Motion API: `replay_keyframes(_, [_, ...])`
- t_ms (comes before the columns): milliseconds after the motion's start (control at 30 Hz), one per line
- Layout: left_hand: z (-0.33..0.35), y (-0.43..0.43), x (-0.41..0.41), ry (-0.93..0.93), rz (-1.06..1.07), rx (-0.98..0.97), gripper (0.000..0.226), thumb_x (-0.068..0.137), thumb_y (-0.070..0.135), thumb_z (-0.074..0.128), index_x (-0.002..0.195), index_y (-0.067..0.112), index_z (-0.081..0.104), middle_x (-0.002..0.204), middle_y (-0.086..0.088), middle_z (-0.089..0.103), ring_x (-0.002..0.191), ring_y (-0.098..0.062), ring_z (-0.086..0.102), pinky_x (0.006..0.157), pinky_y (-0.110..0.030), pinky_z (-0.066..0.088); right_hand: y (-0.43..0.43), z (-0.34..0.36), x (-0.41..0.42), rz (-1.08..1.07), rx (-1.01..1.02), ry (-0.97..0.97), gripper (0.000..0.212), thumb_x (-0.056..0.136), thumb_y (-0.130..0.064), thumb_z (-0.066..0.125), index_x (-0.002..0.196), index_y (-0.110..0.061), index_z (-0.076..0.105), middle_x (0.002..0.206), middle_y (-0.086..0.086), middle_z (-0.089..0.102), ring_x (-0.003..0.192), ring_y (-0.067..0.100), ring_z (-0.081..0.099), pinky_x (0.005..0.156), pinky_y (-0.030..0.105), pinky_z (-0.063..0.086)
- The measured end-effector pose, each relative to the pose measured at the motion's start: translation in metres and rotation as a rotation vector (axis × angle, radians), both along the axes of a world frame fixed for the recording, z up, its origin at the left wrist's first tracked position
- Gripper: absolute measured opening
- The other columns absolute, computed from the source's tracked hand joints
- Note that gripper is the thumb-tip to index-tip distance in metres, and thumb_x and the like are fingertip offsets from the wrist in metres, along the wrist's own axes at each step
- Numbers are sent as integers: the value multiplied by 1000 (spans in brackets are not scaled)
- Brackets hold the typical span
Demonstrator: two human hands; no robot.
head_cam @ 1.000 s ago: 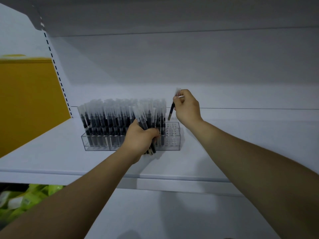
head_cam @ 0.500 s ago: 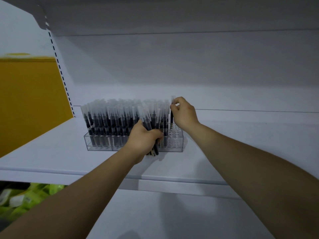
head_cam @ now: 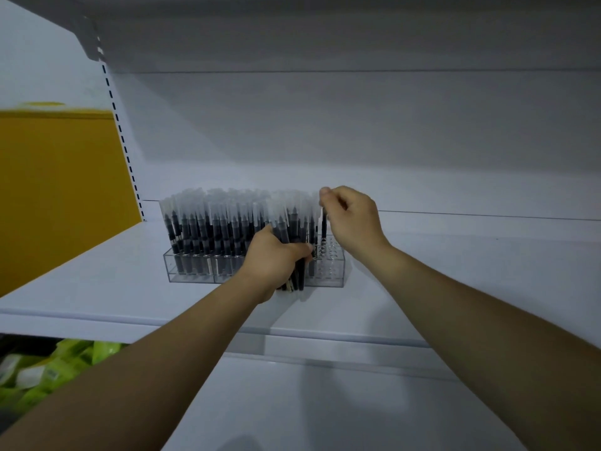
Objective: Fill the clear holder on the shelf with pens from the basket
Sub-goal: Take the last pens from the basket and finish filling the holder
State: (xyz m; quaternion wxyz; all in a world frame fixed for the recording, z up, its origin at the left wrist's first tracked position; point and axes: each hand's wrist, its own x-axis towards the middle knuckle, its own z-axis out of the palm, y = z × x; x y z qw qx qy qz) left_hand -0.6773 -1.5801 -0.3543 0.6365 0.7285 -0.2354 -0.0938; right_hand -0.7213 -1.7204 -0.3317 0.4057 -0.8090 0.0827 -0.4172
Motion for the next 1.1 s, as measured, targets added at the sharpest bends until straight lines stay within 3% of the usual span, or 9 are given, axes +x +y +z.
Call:
replay_keyframes(133, [6,-5,-5,3,-21,26,19,85,6,69,99,-4,62,57,-6,64,41,-13,50,44,-23,42,6,6,-14,183,-7,131,13,93,-29,61,89,-20,68,77,-14,62,72,0,57,69,16,43])
replay_keyframes(233, [7,-7,-9,-9,-31,8,21,83,7,70,102,0,64,82,-17,70,61,-18,62,59,-31,53,3,9,-16,202,32,131,8,92,-26,62,87,-21,65,82,-10,64,79,8,60,77,26,50])
replay_keyframes(333, [8,-5,-10,-24,-9,-4,16,86,7,67,100,-1,65,82,-14,69,55,-11,60,52,-22,47,3,10,-15,184,80,104,13,95,-25,56,83,-22,56,83,-1,65,79,16,63,76,35,53])
replay_keyframes(467, [7,1,-3,-13,59,17,21,87,3,65,100,-12,63,81,-29,65,51,-20,54,51,-30,49,-6,22,-13,71,249,-106,15,98,-24,49,84,-23,47,82,2,66,74,19,65,69,35,55])
replay_keyframes(600, [4,4,-1,32,60,-19,18,85,-1,65,98,-13,63,86,-29,68,77,-34,64,77,-59,54,-23,20,-1,-48,192,-121,10,98,-25,50,88,-26,47,91,4,65,85,24,65,80,42,56])
replay_keyframes(733, [2,3,-1,68,35,-23,5,87,-2,63,89,-7,63,78,-17,68,80,-33,64,82,-54,55,-28,7,12,-76,134,-3,3,99,-19,47,101,-17,47,97,4,63,87,24,64,73,31,52])
replay_keyframes(867, [3,5,0,38,20,5,12,86,-4,61,93,-14,62,82,-29,63,72,-31,58,72,-49,53,-30,0,22,-74,39,64,6,100,-18,45,105,-16,47,90,3,62,78,17,58,59,16,42])
replay_keyframes(1000, [0,5,5,69,7,-32,17,87,-2,64,98,-14,62,80,-19,68,77,-34,65,80,-49,56,-26,-6,32,-61,-16,161,13,100,-18,44,111,-12,48,74,-3,55,72,20,55,61,28,43])
replay_keyframes(1100, [-2,5,9,87,5,-47,19,85,4,70,100,-7,66,88,-16,72,87,-32,69,87,-49,55,-24,-6,37,-83,-29,219,14,101,-21,42,111,-13,47,79,5,58,71,25,57,63,34,48])
